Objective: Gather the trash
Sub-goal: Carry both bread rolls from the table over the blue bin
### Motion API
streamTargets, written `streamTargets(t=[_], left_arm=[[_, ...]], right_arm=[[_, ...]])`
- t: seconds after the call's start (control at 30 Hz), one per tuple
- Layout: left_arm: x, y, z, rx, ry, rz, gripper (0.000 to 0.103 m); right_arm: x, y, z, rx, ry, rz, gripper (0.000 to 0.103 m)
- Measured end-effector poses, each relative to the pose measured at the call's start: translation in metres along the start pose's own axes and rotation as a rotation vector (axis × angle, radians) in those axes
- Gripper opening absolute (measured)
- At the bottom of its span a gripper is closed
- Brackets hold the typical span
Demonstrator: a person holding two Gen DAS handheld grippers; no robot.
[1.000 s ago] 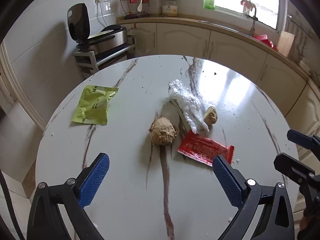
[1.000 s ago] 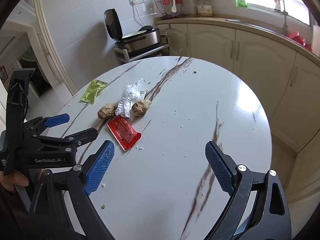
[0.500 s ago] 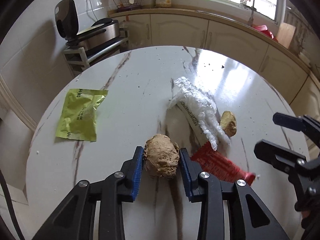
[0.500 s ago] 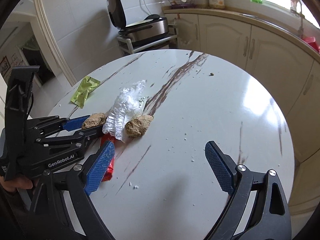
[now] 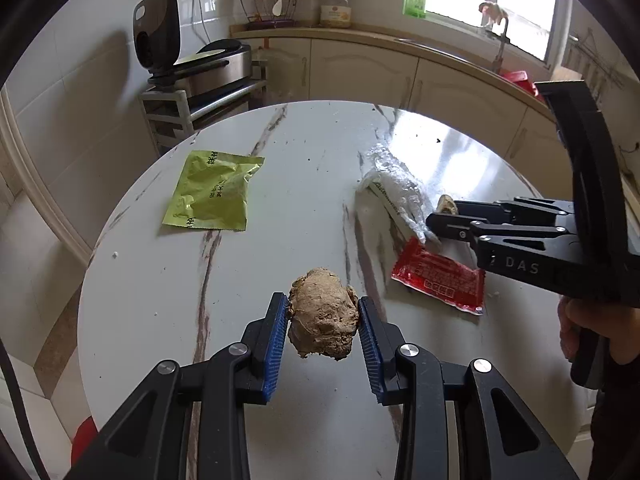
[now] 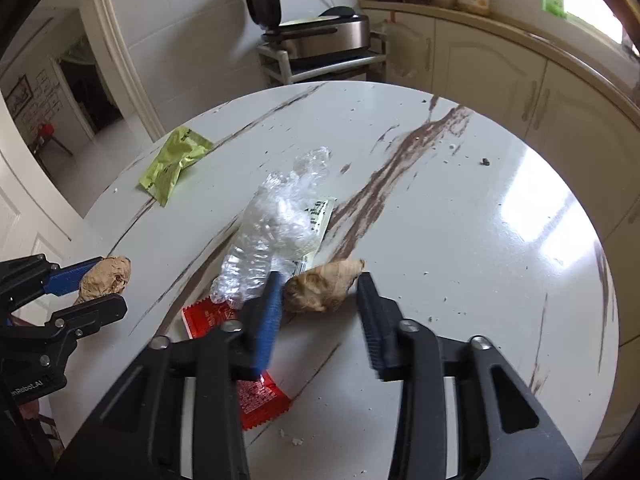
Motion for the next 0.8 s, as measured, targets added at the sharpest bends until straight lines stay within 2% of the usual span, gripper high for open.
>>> streamTargets(t=[0.17, 0.37, 0.6, 0.7, 0.8], left_arm=[[0.007, -0.02, -0.015, 0.037, -0.008, 0.006, 0.032], [0.014, -0.066, -0.032, 0.073, -0.025, 0.042, 0.032], [0.016, -0.151, -0.042, 0.119, -0.029, 0.146, 0.032], [0.017, -0.195, -0.037, 0.144, -0.022, 0.197, 0.032], [0.021, -0.243, -0.027, 0.183, -0.004, 0.253, 0.032]], right_arm=[[0.013, -0.011, -0.019, -0.003, -0.012, 0.028, 0.032], [0.044, -0.04, -0.069, -0.01, -0.067, 0.096, 0.032], [0.102, -0.098, -0.144, 0.012, -0.16, 0.218, 0.032], [0.131, -0.133, -0.172, 0.045, -0.192, 0.285, 0.032], [0.163, -0.17, -0.192, 0.115, -0.201, 0.342, 0.032]])
Point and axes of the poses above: each gripper's, at about its wrist camera, not at the fingertips, and z roughly the way its jaws point, y to its left, x to its underside, the point moved 6 cm from there along z, roughly the way its jaws point, and after that the axes turned 14 degrees about x, right-handed, at the moved point
